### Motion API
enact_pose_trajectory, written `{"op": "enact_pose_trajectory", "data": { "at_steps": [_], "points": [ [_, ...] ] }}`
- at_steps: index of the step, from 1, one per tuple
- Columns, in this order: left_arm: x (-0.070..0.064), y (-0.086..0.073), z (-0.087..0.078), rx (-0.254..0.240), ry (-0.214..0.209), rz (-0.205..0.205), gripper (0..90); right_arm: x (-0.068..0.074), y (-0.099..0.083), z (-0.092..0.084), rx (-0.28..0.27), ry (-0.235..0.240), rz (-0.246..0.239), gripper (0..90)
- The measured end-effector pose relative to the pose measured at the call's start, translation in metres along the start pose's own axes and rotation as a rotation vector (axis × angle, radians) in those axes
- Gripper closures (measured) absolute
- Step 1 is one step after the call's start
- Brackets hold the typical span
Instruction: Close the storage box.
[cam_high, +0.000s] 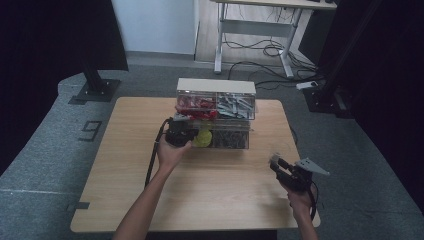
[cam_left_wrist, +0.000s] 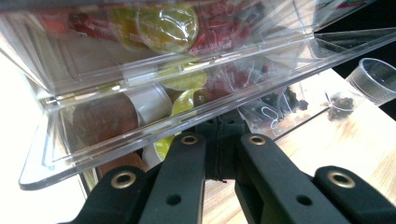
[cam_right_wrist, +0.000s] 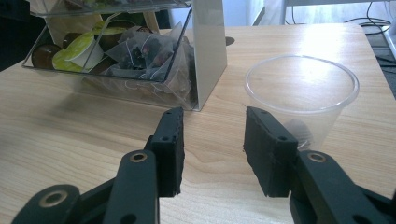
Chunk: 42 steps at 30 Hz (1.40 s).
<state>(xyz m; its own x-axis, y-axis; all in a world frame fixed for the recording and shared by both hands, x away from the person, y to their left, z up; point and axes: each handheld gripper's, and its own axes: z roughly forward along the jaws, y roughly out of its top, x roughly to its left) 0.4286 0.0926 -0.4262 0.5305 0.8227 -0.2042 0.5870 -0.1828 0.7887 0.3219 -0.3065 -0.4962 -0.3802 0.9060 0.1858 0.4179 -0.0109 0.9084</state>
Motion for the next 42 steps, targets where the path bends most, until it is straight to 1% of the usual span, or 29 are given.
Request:
{"op": "enact_pose_trajectory", "data": {
  "at_steps": [9, 14, 17, 21, 28, 32, 33, 35, 42],
  "points": [
    [0.0, -0.008, 0.001, 0.008, -0.011, -0.008, 90.0, -0.003, -0.005, -0.008, -0.006, 0.004, 0.01, 57.7],
    [-0.001, -0.011, 0.0, 0.002, -0.014, -0.007, 90.0, -0.004, -0.006, -0.007, -0.002, 0.001, 0.007, 57.7],
    [-0.001, -0.012, -0.002, -0.002, -0.02, -0.007, 90.0, -0.004, -0.01, -0.006, 0.005, 0.003, 0.016, 57.7],
    [-0.001, -0.014, -0.002, -0.004, -0.022, -0.011, 90.0, -0.003, -0.012, -0.008, 0.009, 0.008, 0.011, 57.7],
    [-0.001, -0.018, 0.002, 0.006, -0.031, -0.017, 90.0, -0.003, -0.016, -0.009, 0.015, 0.009, 0.006, 57.7],
    [0.0, -0.022, 0.002, 0.011, -0.034, -0.022, 90.0, -0.002, -0.016, -0.009, 0.021, 0.021, -0.001, 57.7],
    [0.0, -0.023, 0.003, 0.011, -0.035, -0.029, 90.0, -0.002, -0.016, -0.009, 0.02, 0.026, -0.001, 57.7],
    [0.001, -0.025, 0.003, 0.015, -0.035, -0.028, 90.0, -0.001, -0.017, -0.008, 0.025, 0.032, -0.007, 57.6],
    [0.002, -0.027, 0.004, 0.016, -0.038, -0.034, 90.0, -0.002, -0.018, -0.009, 0.029, 0.034, 0.004, 57.6]
  ]
}}
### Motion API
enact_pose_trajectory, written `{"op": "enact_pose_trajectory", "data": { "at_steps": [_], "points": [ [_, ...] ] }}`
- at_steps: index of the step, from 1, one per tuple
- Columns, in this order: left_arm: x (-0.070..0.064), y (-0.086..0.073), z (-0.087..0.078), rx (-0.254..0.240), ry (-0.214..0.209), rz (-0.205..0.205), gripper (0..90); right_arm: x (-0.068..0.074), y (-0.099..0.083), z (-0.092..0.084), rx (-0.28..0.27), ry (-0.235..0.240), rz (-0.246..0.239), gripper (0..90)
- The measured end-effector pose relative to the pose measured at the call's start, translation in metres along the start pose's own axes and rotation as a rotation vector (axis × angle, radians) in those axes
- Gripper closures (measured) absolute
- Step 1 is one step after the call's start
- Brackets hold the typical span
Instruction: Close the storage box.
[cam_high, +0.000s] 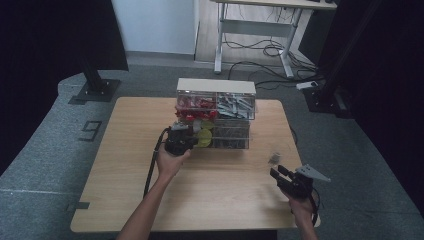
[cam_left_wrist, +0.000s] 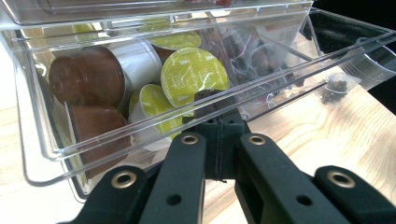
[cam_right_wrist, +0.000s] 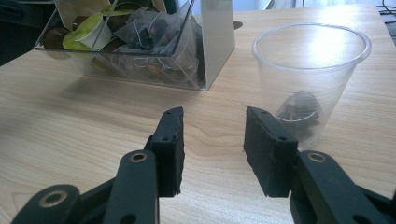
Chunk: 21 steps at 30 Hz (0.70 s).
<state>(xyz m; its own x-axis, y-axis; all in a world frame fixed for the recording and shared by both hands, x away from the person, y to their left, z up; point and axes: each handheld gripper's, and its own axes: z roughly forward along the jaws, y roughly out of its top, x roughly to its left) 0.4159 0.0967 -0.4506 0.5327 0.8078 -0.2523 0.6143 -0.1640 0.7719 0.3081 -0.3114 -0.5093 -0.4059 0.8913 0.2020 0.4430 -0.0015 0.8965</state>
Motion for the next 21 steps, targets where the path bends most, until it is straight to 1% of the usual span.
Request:
{"op": "enact_pose_trajectory", "data": {
  "at_steps": [5, 21],
  "points": [
    [0.001, -0.003, 0.001, 0.007, 0.001, 0.001, 90.0, -0.002, -0.001, 0.0, -0.001, -0.003, 0.014, 57.6],
    [0.004, -0.015, 0.009, 0.027, -0.003, -0.016, 90.0, -0.001, -0.005, 0.002, 0.012, -0.002, 0.016, 57.6]
  ]
}}
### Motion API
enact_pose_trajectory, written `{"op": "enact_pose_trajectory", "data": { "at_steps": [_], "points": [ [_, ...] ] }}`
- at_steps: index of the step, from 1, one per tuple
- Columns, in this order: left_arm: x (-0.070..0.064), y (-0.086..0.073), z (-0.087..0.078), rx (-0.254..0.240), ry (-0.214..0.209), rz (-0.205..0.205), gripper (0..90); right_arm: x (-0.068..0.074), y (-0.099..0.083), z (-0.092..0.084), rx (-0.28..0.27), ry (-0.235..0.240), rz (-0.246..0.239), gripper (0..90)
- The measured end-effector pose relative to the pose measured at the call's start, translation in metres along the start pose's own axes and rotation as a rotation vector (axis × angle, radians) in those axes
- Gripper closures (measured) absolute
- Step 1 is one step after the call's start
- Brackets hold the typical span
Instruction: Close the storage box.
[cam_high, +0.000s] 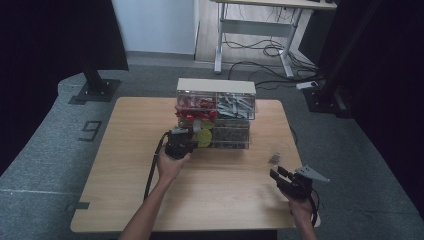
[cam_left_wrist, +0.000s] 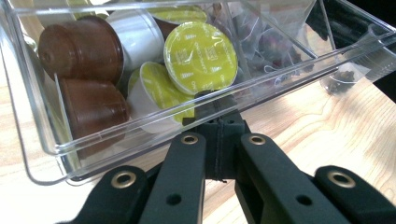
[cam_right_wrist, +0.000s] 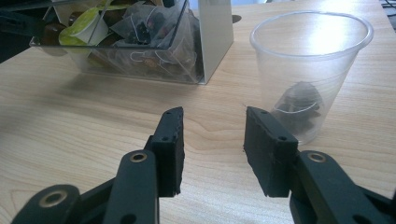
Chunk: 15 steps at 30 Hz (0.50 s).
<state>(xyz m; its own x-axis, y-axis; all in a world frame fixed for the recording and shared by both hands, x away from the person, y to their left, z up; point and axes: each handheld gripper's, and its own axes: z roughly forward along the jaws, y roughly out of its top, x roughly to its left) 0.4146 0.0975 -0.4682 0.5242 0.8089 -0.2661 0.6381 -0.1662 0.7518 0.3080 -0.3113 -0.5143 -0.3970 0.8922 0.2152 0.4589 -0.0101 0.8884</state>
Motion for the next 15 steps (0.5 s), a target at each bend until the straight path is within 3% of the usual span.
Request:
{"op": "enact_pose_trajectory", "data": {
  "at_steps": [15],
  "points": [
    [0.0023, -0.0095, 0.0081, 0.021, -0.005, -0.018, 90.0, 0.001, -0.0012, 0.0013, 0.002, 0.0, -0.004, 57.6]
  ]
}}
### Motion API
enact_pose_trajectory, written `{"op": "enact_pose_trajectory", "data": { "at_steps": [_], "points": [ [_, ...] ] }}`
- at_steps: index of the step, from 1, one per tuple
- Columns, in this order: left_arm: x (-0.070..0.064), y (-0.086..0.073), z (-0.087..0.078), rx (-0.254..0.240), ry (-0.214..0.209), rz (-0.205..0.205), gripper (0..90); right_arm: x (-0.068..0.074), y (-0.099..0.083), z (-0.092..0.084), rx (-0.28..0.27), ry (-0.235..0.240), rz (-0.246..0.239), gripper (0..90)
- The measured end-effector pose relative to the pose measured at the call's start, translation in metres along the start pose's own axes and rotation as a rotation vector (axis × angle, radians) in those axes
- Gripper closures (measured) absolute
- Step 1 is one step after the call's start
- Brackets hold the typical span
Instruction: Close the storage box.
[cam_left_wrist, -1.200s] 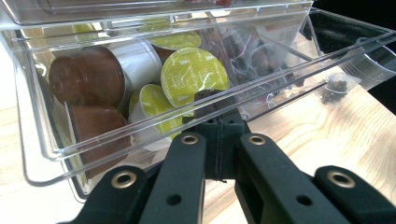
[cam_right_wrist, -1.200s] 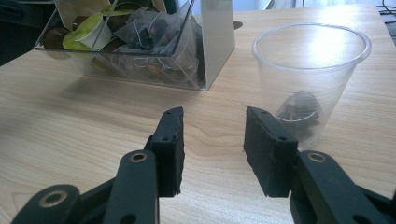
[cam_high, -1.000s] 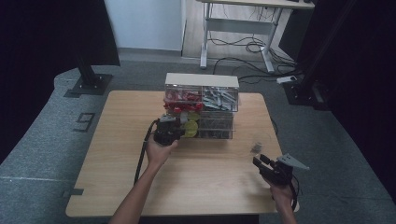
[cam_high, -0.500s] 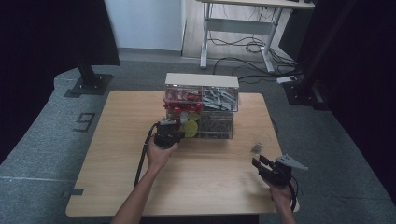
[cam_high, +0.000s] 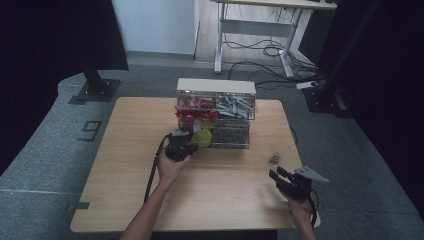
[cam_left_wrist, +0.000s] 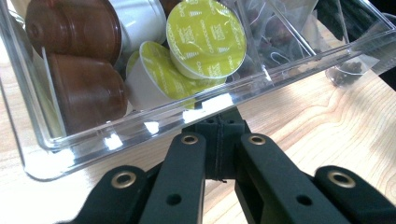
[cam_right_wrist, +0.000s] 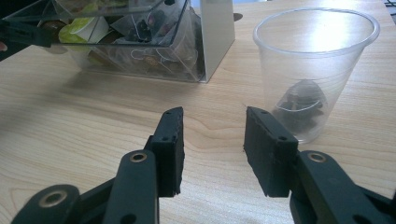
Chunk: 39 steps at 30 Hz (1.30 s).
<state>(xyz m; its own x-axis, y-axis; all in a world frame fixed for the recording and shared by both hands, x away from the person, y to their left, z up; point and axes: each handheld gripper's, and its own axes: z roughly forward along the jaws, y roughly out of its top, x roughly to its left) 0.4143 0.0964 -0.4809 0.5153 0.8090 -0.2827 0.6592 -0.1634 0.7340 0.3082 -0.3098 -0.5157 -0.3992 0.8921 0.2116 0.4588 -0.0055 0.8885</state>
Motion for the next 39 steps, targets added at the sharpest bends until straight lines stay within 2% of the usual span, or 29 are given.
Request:
{"op": "enact_pose_trajectory", "data": {
  "at_steps": [30, 34, 36, 39],
  "points": [
    [0.003, -0.01, 0.006, 0.022, -0.03, -0.017, 90.0, 0.001, -0.002, 0.002, 0.006, 0.0, -0.003, 57.5],
    [0.003, -0.012, 0.008, 0.029, -0.016, -0.011, 90.0, 0.0, -0.002, 0.001, 0.005, 0.0, -0.002, 57.5],
    [0.004, -0.013, 0.008, 0.025, -0.021, -0.022, 90.0, 0.0, -0.002, 0.001, 0.006, 0.0, -0.002, 57.5],
    [0.004, -0.013, 0.008, 0.024, -0.021, -0.018, 90.0, 0.0, -0.002, 0.001, 0.006, 0.0, 0.0, 57.5]
  ]
}}
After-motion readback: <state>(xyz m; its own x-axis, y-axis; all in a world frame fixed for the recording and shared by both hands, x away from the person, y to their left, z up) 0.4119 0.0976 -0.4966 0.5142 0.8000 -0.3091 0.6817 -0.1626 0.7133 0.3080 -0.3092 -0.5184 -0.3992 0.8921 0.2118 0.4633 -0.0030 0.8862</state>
